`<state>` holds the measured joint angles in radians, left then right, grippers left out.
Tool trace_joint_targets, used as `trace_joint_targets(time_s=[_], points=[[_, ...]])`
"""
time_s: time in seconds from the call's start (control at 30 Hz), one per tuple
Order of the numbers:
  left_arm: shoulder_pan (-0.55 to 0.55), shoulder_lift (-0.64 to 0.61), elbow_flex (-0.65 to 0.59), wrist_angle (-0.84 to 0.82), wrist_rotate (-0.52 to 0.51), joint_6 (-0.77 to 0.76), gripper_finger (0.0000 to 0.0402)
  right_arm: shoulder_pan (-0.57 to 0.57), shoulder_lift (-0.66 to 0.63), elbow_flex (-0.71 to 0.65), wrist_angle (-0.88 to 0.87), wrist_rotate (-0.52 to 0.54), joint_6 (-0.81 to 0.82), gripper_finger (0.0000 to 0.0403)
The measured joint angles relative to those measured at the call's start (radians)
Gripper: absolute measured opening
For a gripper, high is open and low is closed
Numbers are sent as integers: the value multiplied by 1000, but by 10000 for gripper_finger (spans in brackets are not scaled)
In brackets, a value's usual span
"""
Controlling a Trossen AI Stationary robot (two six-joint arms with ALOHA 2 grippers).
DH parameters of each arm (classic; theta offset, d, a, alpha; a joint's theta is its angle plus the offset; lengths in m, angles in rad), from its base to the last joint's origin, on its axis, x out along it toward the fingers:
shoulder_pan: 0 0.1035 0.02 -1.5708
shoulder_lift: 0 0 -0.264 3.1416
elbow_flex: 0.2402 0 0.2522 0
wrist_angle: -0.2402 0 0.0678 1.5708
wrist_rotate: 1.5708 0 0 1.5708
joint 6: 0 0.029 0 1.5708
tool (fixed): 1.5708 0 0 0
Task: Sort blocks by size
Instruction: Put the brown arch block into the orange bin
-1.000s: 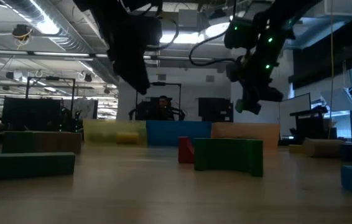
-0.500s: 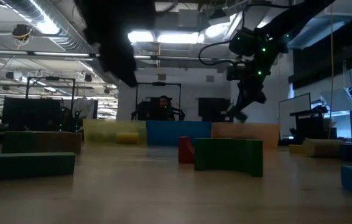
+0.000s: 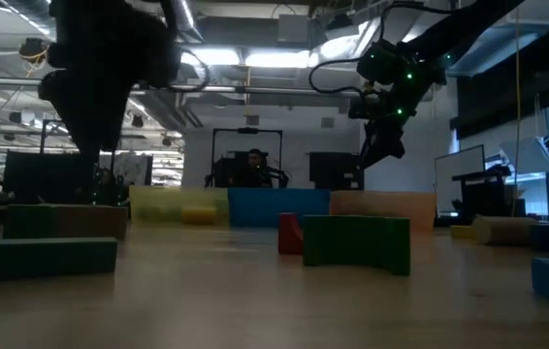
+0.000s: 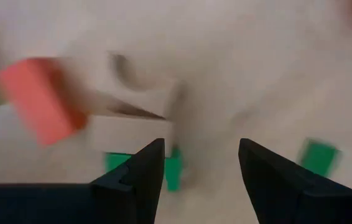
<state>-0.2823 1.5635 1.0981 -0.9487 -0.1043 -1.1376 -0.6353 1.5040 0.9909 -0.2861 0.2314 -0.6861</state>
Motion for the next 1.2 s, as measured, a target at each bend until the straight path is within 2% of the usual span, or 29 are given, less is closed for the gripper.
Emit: trace_joint_targets(time_s=[0.13, 0.37, 0.67, 1.2], points=[[39, 0, 0, -38, -47, -99, 186, 0, 0, 0, 0, -7, 0, 148], [88, 17, -3, -37, -49, -161, 186, 0, 0, 0, -7, -5, 13, 147], [100, 42, -76, -28, -48, -230, 186, 0, 0, 0, -24, 29, 27, 147], [167, 42, -200, 189, -26, -166, 186, 1, 0, 0, -23, 29, 27, 147]])
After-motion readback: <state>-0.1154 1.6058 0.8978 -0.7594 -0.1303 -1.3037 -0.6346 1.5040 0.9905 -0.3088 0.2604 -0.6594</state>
